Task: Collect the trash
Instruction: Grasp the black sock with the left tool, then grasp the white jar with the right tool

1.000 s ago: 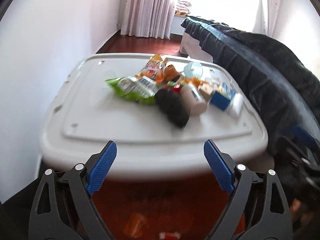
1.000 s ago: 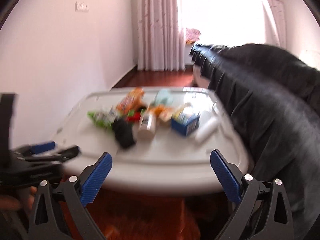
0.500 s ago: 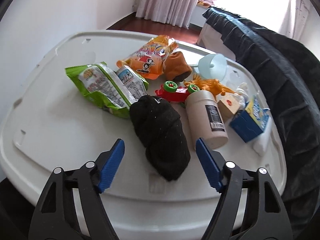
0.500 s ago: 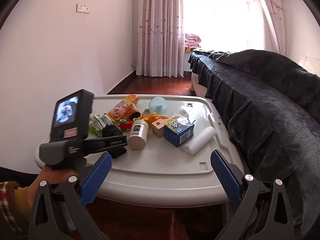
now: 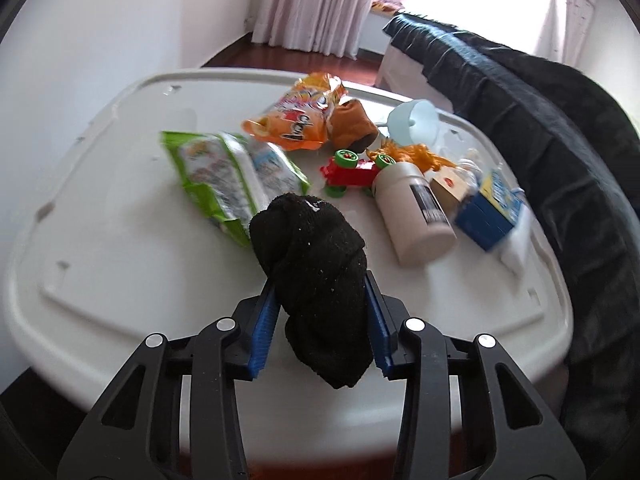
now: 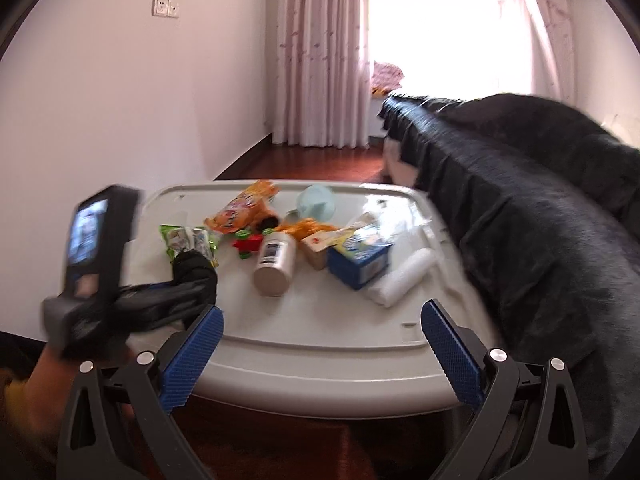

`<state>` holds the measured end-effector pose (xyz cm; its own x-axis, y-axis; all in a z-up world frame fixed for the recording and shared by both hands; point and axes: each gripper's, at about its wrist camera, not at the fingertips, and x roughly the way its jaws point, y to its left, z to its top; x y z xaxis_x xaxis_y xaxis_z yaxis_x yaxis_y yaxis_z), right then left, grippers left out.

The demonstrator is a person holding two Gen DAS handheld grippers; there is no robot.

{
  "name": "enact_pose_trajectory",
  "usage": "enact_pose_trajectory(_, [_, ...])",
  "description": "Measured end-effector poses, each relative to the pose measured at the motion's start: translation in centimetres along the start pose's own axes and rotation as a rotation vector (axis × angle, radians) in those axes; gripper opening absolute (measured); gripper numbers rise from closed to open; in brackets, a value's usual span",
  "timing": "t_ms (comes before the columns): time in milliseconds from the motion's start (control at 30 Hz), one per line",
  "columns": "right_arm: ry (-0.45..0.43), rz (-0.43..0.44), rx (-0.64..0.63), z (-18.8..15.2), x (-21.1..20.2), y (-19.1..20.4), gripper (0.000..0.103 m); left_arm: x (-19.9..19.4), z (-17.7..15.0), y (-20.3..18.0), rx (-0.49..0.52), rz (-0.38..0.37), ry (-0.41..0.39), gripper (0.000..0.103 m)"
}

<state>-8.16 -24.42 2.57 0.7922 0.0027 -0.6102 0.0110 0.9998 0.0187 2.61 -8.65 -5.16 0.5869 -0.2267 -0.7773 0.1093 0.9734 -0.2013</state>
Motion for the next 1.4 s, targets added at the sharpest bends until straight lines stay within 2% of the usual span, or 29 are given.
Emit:
enact_pose_trajectory(133, [0.061, 0.042, 0.013, 1.4, 4.1, 1.5, 0.098, -3.0, -2.1, 1.8, 0.019, -0.004, -0.018, 0.039])
enact_pose_trajectory(333, [0.089, -0.007, -0.004, 2.8, 9.1, 3.4, 0.097, -3.2, -3.2, 4.1, -0.003, -0.019, 0.007, 0.04])
enact_pose_trajectory(467, [0.092, -0.028, -0.031, 2.7, 10.4, 4.3, 0.097, -3.7, -3.3, 5.2, -0.013, -0.025, -0.008, 0.04])
enact_pose_trajectory(633, [0.109, -0.037, -0.056, 2.1, 11.8, 4.7, 0.097, -3.7, -4.0, 5.8, -0.017, -0.051, 0.015, 0.042])
enact_pose_trajectory(933, [0.118, -0.026, -0.042, 2.4, 13.3, 4.5, 0.097, -4.5, -5.1, 5.9, 0.009, -0.052, 0.008, 0.042])
enact_pose_trajectory(1067, [0.149, -0.015, -0.028, 2.7, 15.1, 4.7, 0.097, -4.5, -5.4, 6.1, 0.01, -0.064, 0.012, 0.042])
enact_pose_trajectory(1167, [0.186, -0.015, -0.044, 3.1, 17.0, 5.3, 0.091, -4.6, -5.3, 6.3, 0.01, -0.059, 0.006, 0.042])
enact_pose_trajectory(1267, [0.225, -0.013, -0.057, 3.4, 18.6, 5.8, 0.079, -4.7, -5.3, 6.3, 0.014, -0.06, 0.003, 0.042])
enact_pose_trajectory(1300, [0.239, -0.018, -0.064, 3.4, 19.1, 5.9, 0.069, -4.7, -5.3, 6.3, 0.015, -0.063, 0.002, 0.042])
enact_pose_trajectory(1333, [0.257, -0.021, -0.07, 3.4, 19.6, 6.1, 0.054, -4.8, -5.3, 6.3, 0.015, -0.064, 0.001, 0.042])
enact_pose_trajectory(1367, [0.281, -0.022, -0.072, 3.3, 20.2, 6.1, 0.047, -4.8, -5.3, 6.3, 0.015, -0.065, 0.0, 0.042])
enact_pose_trajectory(1400, [0.292, -0.019, -0.064, 3.3, 20.7, 6.0, 0.047, -4.7, -5.2, 6.4, 0.015, -0.067, 0.001, 0.042])
